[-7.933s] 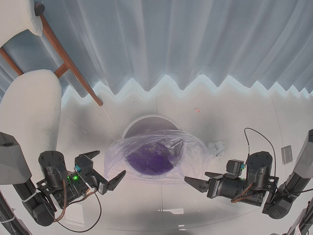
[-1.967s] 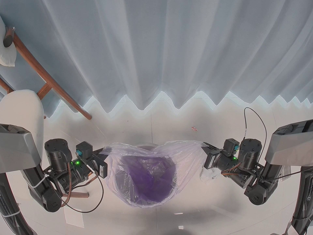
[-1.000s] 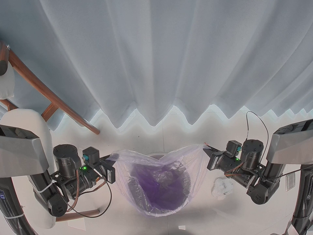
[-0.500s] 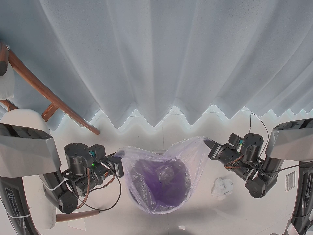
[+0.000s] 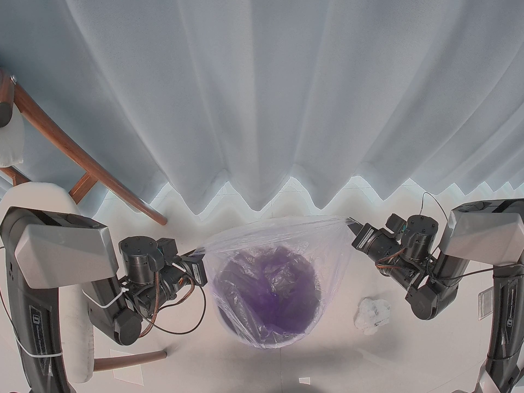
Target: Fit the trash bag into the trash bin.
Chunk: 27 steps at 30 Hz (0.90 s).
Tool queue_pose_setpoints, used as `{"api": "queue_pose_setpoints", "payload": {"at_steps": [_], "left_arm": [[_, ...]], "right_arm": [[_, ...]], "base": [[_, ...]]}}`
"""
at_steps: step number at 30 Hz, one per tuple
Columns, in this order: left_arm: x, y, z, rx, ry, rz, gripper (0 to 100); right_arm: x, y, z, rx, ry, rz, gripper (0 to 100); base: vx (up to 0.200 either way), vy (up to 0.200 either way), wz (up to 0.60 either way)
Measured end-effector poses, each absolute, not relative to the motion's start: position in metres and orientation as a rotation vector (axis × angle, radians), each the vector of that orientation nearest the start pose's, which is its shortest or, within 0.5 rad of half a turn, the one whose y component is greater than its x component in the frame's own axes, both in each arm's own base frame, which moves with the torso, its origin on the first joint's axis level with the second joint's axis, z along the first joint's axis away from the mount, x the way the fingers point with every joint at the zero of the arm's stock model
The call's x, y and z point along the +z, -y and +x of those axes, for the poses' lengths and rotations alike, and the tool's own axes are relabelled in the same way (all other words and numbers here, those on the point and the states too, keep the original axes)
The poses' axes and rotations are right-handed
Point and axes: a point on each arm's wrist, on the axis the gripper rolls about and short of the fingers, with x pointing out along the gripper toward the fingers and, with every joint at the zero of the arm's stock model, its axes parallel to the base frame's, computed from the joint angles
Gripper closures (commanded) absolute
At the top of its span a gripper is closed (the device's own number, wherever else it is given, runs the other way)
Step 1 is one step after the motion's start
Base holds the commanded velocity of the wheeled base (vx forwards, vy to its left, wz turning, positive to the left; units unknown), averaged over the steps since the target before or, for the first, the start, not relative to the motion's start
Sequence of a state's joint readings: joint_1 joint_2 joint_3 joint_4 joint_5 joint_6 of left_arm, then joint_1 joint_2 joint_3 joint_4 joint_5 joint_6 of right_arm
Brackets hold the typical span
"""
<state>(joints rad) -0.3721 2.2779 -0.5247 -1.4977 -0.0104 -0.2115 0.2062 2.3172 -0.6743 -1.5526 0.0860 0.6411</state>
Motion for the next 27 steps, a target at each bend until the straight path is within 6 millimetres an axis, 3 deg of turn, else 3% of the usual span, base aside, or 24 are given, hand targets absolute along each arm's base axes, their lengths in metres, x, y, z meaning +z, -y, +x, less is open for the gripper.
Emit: {"api": "queue_pose_setpoints", "payload": {"at_steps": [27], "left_arm": [[-0.014, 0.121, 0.327, -0.32, -0.362, -0.186, 100]], "right_arm": [[-0.013, -0.078, 0.369, 0.211, -0.279, 0.668, 100]], "base": [[0.0, 0.0, 0.0]]}}
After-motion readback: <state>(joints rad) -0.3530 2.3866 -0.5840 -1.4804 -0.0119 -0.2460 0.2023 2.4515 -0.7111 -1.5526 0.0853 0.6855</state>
